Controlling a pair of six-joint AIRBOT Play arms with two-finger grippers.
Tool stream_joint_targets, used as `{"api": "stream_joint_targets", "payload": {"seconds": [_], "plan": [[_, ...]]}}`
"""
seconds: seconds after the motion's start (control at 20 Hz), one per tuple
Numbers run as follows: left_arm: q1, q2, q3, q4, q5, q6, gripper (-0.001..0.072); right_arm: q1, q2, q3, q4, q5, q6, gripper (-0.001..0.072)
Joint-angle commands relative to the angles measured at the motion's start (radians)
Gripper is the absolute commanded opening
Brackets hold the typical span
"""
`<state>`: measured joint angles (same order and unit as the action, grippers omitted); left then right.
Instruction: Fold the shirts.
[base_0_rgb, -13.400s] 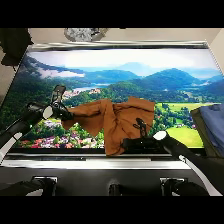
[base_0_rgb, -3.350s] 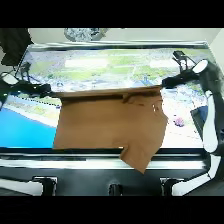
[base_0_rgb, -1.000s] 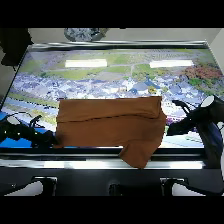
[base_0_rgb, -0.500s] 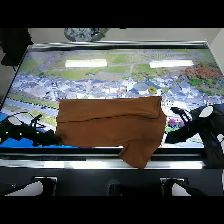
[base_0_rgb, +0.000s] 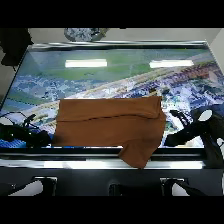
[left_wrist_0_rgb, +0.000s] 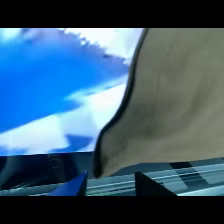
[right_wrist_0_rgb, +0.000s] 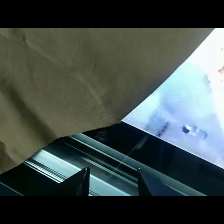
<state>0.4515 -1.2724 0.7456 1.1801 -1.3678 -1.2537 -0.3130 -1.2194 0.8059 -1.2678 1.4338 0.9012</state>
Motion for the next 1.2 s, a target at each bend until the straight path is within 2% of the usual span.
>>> {"api": "stream_joint_targets", "payload": {"seconds": [0.0,0.45,0.5,0.55,0.6,0.65,0.75,0.85,1.0,1.15], "plan": [[0.015,0.002,-0.006,-0.002,-0.016,0.021,0.0400,0.000,0.002,-0.002,0.000,0.004,-0.001,0.0377],[0.014,0.002,-0.094,-0.050,0.146,-0.016,0.0385,0.000,0.002,-0.002,0.000,0.008,0.000,0.0377],[0.014,0.002,-0.105,-0.052,0.184,-0.044,0.0317,0.000,0.002,-0.002,0.000,0.012,0.000,0.0377],[0.014,0.002,-0.112,-0.057,0.204,-0.055,0.0164,0.000,0.002,-0.002,0.000,0.017,0.000,0.0377],[0.014,0.002,-0.113,-0.059,0.209,-0.055,0.0058,0.000,0.002,-0.002,0.000,0.025,0.000,0.0378],[0.014,0.003,-0.111,-0.058,0.209,-0.054,0.0031,0.000,0.002,-0.004,0.000,0.030,0.000,0.0378],[0.014,0.003,-0.111,-0.059,0.208,-0.051,0.0030,0.000,0.002,-0.039,0.024,0.030,-0.001,0.0401],[0.014,0.007,-0.111,-0.059,0.206,-0.045,0.0030,0.000,0.002,-0.128,0.117,0.005,-0.032,0.0437],[0.014,0.013,-0.111,-0.059,0.190,-0.028,0.0029,0.000,0.002,-0.258,0.326,-0.092,-0.103,0.0441],[0.014,0.013,-0.111,-0.059,0.181,-0.028,0.0030,0.000,0.002,-0.319,0.365,-0.179,-0.101,0.0440]]}}
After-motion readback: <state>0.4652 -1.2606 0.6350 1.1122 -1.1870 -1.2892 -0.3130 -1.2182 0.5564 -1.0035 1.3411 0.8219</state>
